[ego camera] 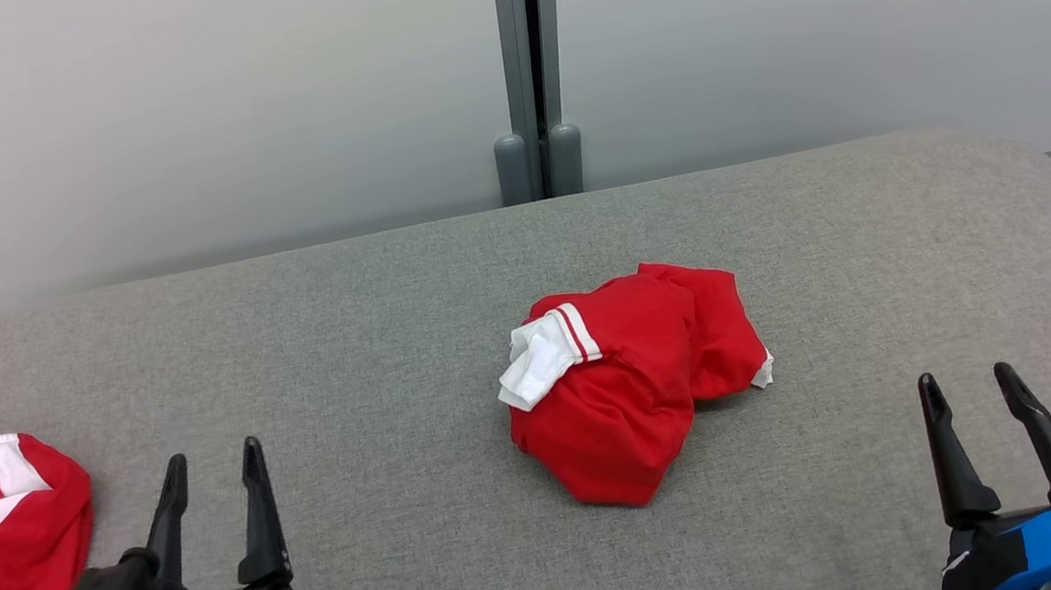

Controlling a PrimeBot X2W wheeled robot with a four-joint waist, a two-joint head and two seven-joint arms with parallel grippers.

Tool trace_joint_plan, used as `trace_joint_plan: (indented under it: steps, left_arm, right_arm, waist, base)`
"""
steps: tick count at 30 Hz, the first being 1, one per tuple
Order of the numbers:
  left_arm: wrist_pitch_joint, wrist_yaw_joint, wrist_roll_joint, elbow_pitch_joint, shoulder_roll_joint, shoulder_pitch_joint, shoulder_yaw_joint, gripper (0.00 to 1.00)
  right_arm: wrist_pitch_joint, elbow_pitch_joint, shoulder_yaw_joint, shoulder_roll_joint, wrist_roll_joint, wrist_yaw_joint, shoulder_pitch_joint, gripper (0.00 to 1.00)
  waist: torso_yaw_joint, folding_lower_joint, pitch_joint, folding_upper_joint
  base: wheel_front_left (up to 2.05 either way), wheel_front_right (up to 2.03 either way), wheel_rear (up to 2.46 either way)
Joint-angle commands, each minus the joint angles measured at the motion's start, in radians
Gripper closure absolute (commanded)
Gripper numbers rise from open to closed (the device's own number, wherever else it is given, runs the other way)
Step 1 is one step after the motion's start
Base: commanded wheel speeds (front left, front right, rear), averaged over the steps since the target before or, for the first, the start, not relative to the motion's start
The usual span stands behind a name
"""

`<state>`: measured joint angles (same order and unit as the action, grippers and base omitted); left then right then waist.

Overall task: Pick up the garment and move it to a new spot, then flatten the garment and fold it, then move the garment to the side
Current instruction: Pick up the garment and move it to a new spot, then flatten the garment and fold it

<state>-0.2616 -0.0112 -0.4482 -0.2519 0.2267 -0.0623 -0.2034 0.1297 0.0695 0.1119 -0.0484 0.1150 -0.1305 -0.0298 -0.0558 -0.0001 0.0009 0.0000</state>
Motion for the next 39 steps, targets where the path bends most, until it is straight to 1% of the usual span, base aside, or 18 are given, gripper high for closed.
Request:
trace_joint_plan:
  steps: [1,5,11,18,23,28,31,35,39]
  left_arm:
    - [-0.004,-0.002,0.003,0.012,0.002,0.015,0.013,0.00]
    - [-0.005,0.011,-0.006,0.033,-0.006,0.048,0.045,0.00]
    - [-0.005,0.029,0.002,0.034,-0.013,0.054,0.046,0.00]
    - [-0.005,0.037,0.012,0.023,-0.026,0.046,0.049,0.00]
    - [-0.005,0.043,0.020,0.017,-0.032,0.034,0.037,0.00]
    - [-0.002,0.049,0.022,0.018,-0.041,0.010,0.015,0.00]
    - [0.001,0.057,0.024,0.011,-0.050,-0.010,0.002,0.00]
    - [0.005,0.071,0.027,-0.003,-0.061,-0.049,-0.024,0.00]
    - [0.003,0.081,0.027,-0.020,-0.068,-0.075,-0.041,0.00]
  right_arm:
    - [-0.003,0.005,-0.003,-0.004,-0.002,0.000,-0.012,0.00]
    - [-0.004,0.016,-0.015,-0.004,0.007,0.000,-0.014,0.00]
    - [-0.006,0.019,-0.023,-0.004,0.013,0.000,-0.011,0.00]
    - [-0.009,0.022,-0.040,-0.004,0.011,0.000,-0.004,0.00]
    - [-0.021,0.021,-0.087,-0.004,-0.002,0.000,0.045,0.00]
    - [-0.065,0.041,-0.181,-0.003,-0.035,0.000,0.153,0.00]
    - [-0.097,0.091,-0.232,-0.004,-0.066,0.000,0.230,0.00]
    - [-0.150,0.200,-0.287,-0.004,-0.123,0.000,0.322,0.00]
    - [-0.172,0.322,-0.294,-0.004,-0.180,0.000,0.392,0.00]
  waist:
    - [0.000,0.0001,-0.001,0.0000]
    - [-0.001,0.0001,-0.002,0.0000]
    - [0.003,0.0001,0.003,0.0000]
    - [0.014,0.0001,0.006,0.0000]
    - [0.029,0.0001,0.017,0.0000]
    - [0.051,0.0001,0.045,0.0000]
    - [0.079,0.0001,0.062,0.0000]
    - [0.124,0.0001,0.083,0.0000]
    - [0.167,0.0001,0.094,0.0000]
  base:
    - [0.00,0.00,0.00]
    - [0.00,0.00,0.00]
    - [0.00,0.00,0.00]
    - [0.00,0.00,0.00]
    - [0.00,0.00,0.00]
    - [0.00,0.00,0.00]
    - [0.00,0.00,0.00]
    - [0.00,0.00,0.00]
    - [0.00,0.00,0.00]
